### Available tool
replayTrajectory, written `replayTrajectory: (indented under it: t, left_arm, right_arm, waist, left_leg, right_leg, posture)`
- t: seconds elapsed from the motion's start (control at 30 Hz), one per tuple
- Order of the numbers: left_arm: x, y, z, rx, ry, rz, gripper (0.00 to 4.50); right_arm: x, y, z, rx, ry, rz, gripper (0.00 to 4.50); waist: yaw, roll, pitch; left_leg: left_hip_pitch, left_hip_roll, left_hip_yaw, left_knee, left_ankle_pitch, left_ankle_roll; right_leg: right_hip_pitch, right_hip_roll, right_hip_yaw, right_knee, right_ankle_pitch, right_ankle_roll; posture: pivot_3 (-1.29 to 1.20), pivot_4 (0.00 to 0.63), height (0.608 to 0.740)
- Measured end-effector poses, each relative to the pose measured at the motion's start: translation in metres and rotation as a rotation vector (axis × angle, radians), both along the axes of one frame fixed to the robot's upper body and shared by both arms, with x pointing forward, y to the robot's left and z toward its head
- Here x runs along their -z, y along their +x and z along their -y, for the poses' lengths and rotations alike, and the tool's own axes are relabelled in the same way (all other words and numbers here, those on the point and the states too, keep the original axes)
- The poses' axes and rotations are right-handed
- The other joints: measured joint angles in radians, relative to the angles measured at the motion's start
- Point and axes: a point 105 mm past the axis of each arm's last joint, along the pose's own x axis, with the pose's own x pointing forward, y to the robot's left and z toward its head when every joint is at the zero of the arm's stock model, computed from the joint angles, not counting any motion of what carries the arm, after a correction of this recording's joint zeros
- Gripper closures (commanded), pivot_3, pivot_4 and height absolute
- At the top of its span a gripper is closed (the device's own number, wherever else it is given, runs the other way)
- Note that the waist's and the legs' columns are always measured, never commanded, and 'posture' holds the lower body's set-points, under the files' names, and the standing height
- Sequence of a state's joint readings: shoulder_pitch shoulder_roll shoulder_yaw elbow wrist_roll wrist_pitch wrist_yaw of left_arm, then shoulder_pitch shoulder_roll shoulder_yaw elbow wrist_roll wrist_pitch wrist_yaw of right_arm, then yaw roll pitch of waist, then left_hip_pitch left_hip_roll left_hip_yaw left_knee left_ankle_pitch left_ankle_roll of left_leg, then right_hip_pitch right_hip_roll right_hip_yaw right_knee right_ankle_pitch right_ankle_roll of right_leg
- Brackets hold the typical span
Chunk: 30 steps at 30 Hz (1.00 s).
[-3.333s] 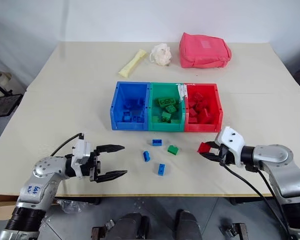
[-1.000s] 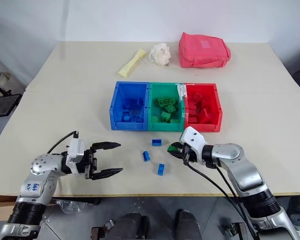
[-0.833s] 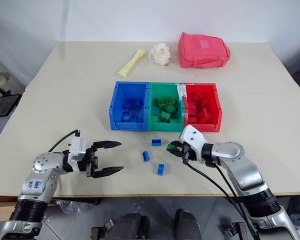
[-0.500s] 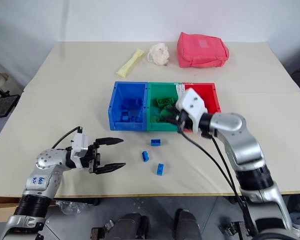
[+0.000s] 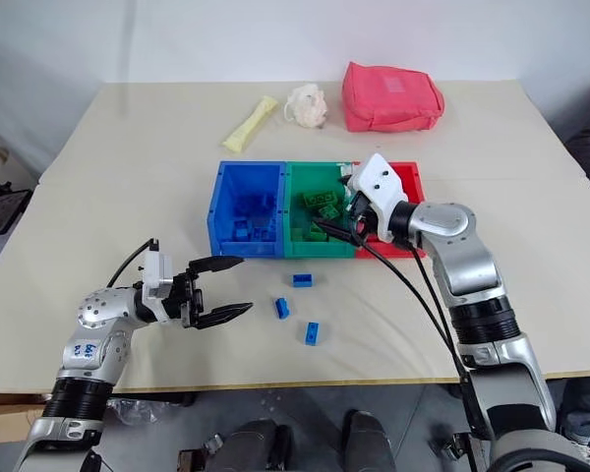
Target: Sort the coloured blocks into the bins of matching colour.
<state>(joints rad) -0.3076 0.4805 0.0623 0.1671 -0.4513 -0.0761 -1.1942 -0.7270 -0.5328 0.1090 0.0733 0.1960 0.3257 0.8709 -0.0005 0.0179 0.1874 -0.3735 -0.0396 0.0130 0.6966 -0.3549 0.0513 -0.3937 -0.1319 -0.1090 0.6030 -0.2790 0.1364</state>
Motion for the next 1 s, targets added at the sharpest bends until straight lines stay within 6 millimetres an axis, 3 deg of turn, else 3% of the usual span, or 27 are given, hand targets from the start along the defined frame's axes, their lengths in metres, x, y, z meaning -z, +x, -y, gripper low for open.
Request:
replayTrajectory:
  t: [0.1,0.27,0.37,0.57,0.77,1.0]
  left_arm:
    - [0.0,0.002,-0.001,-0.011,-0.002,-0.004,0.0]
    - [0.013,-0.006,-0.004,0.014,0.065,-0.044,0.0]
    - [0.019,-0.011,-0.002,0.053,0.116,-0.059,0.0]
    - [0.027,-0.02,-0.012,0.103,0.227,-0.065,0.0]
    - [0.027,-0.022,-0.012,0.114,0.23,-0.061,0.0]
    - [0.028,-0.03,-0.007,0.118,0.215,-0.051,0.0]
  right_arm:
    - [0.009,-0.024,0.004,-0.087,-0.028,-0.032,0.02]
    - [0.045,-0.072,0.033,-0.205,-0.132,-0.186,0.02]
    - [0.051,-0.084,0.048,-0.207,-0.189,-0.223,0.02]
    - [0.081,-0.113,0.094,-0.148,-0.326,-0.384,0.02]
    - [0.074,-0.117,0.084,-0.173,-0.317,-0.346,0.02]
    - [0.087,-0.114,0.025,-0.271,-0.235,-0.346,0.02]
  waist:
    - [0.004,0.0,0.0]
    - [0.011,0.0,0.0]
    - [0.011,0.0,0.0]
    - [0.023,0.0,0.0]
    - [0.023,0.0,0.0]
    - [0.023,0.0,0.0]
  left_leg:
    - [0.0,-0.001,-0.001,0.0,0.0,0.0]
    - [0.0,-0.001,0.001,0.001,0.0,0.001]
    - [0.001,0.001,0.003,0.001,0.0,0.001]
    - [0.001,0.001,0.003,0.0,-0.001,0.0]
    - [0.001,0.002,0.003,0.001,-0.001,-0.001]
    - [0.001,0.003,0.002,0.001,-0.001,-0.001]
  right_leg:
    - [0.001,-0.001,0.0,0.0,0.0,0.0]
    - [0.001,-0.001,0.0,-0.003,0.0,0.0]
    - [0.002,0.0,0.002,-0.003,0.0,0.0]
    - [0.002,-0.002,0.003,-0.005,0.0,0.0]
    - [0.002,-0.004,0.005,-0.005,0.0,0.0]
    - [0.002,-0.003,0.005,-0.006,0.0,0.0]
  posture:
    - [0.0,0.15,0.74]
    - [0.0,0.15,0.74]
    - [0.0,0.15,0.74]
    - [0.0,0.15,0.74]
    - [0.0,0.15,0.74]
    - [0.0,0.15,0.74]
